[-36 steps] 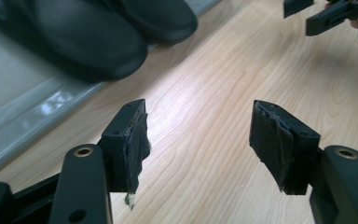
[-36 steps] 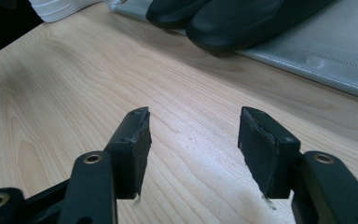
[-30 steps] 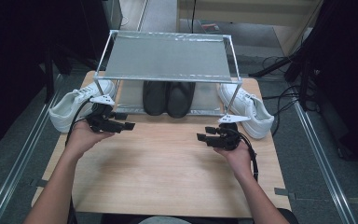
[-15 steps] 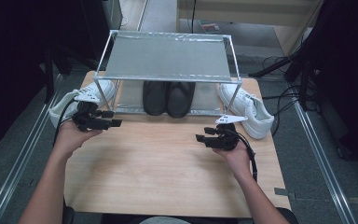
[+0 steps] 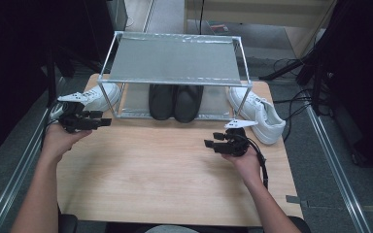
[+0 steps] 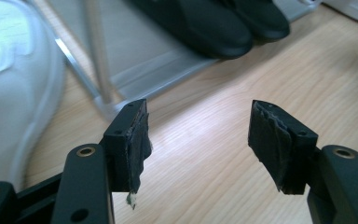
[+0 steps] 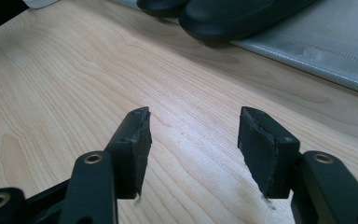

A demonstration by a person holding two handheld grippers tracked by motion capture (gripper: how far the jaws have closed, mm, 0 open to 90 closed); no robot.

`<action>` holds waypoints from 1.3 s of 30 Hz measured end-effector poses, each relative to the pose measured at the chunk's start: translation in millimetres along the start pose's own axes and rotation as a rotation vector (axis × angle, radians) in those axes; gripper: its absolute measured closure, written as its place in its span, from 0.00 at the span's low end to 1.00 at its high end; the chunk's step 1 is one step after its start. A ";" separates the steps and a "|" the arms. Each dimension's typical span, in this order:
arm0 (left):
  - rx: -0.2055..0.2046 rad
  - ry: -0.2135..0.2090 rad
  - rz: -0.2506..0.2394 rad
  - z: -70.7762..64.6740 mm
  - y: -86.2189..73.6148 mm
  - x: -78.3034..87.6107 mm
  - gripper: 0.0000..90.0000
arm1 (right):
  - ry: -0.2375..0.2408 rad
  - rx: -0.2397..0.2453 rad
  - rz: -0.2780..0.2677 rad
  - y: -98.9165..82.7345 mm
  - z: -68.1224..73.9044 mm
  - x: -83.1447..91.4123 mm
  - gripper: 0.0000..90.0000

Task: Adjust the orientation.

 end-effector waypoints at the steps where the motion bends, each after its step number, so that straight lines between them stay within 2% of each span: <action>1: 0.000 0.002 -0.004 2.2 -0.2 1.5 0.43 | -0.001 0.001 0.000 -0.2 -0.3 0.0 0.50; 2: 0.000 0.002 -0.004 2.2 -0.2 1.5 0.43 | -0.001 0.001 0.001 -0.5 -0.5 -0.1 0.50; 4: 0.008 0.017 -0.014 13.1 -0.1 7.9 0.43 | -0.004 -0.002 0.007 -1.9 -0.7 0.1 0.50; 5: 0.008 0.017 -0.014 13.1 -0.1 7.9 0.43 | -0.005 -0.005 0.010 -2.6 -0.8 0.1 0.50; 6: 0.018 0.029 -0.012 19.7 0.1 11.0 0.43 | -0.007 -0.003 0.013 -3.3 -1.2 0.2 0.50; 7: 0.018 0.029 -0.012 19.7 0.1 11.0 0.43 | -0.007 -0.003 0.013 -3.3 -1.2 0.2 0.50; 11: 0.030 0.054 -0.021 34.1 2.8 20.5 0.43 | -0.019 0.002 0.016 -7.2 -2.7 4.1 0.50; 16: 0.049 0.059 -0.035 42.8 5.7 30.6 0.43 | -0.031 -0.001 0.014 -11.1 -5.6 8.2 0.50; 22: 0.050 0.094 -0.046 54.3 11.3 41.6 0.44 | -0.047 -0.012 0.017 -15.8 -9.7 13.1 0.50; 23: 0.047 0.110 -0.036 59.8 11.1 45.7 0.44 | -0.051 -0.015 0.014 -16.5 -10.2 14.0 0.50; 28: 0.087 0.143 -0.049 80.1 5.1 53.4 0.46 | -0.066 -0.021 0.015 -21.5 -13.4 18.9 0.50; 31: 0.100 0.147 -0.057 86.3 2.9 52.3 0.47 | -0.069 -0.024 0.012 -23.2 -14.2 21.3 0.50; 34: 0.114 0.151 -0.033 95.7 -2.7 45.7 0.48 | -0.074 -0.025 0.014 -25.3 -15.7 22.8 0.50; 35: 0.111 0.129 -0.031 97.8 -3.5 40.2 0.51 | -0.076 -0.031 0.014 -26.1 -16.0 23.1 0.50; 37: 0.111 0.119 -0.026 99.5 -4.6 37.5 0.52 | -0.078 -0.031 0.016 -26.7 -16.4 23.2 0.50; 38: 0.115 0.131 -0.005 104.5 -8.1 31.7 0.54 | -0.081 -0.030 0.016 -27.3 -16.8 23.5 0.50; 39: 0.105 0.142 -0.007 106.0 -7.6 30.0 0.56 | -0.082 -0.030 0.016 -27.6 -17.1 23.8 0.50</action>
Point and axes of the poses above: each handheld gripper's, and its own axes: x roughly backward along the jaws, y roughly out of its top, z roughly to its left, the point moved 10 cm from there along -x, roughly forward along the jaws, and after that the axes turned 12 degrees about -y, right-handed, at the moved point
